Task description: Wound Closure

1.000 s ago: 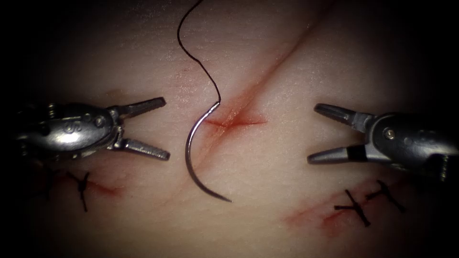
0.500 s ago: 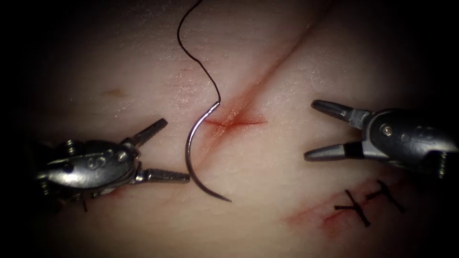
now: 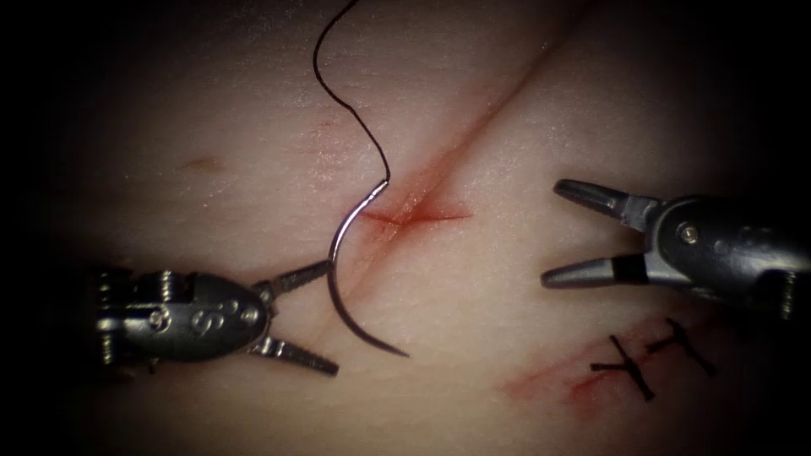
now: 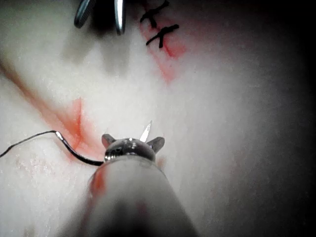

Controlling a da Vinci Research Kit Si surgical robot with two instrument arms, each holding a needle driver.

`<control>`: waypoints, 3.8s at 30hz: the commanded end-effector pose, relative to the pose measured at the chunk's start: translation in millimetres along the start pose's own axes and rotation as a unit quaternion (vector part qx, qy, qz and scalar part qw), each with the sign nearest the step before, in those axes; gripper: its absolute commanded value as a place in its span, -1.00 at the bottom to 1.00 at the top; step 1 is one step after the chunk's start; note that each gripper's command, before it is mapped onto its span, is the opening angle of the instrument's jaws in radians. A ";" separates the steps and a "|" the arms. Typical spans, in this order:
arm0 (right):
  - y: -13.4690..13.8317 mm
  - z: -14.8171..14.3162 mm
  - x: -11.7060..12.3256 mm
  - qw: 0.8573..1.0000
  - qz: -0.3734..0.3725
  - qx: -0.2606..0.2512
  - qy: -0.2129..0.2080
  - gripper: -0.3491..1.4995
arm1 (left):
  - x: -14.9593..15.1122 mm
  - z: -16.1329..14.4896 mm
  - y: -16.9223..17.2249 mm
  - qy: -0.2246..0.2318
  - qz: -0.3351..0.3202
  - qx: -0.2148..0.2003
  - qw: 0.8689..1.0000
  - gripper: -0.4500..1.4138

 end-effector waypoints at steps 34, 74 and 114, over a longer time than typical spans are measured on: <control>-1.2 0.8 -0.6 1.000 -0.003 0.000 0.001 0.62 | -1.0 8.4 -0.2 -0.139 0.085 -0.074 0.984 -0.63; 4.3 5.2 0.5 0.910 0.294 0.194 0.220 0.16 | 4.6 0.3 -3.5 0.324 0.313 -0.101 0.887 -1.00; 2.1 10.8 4.7 0.870 0.395 0.216 0.201 -0.40 | 7.5 -0.9 -2.1 0.382 0.377 -0.071 0.841 -1.00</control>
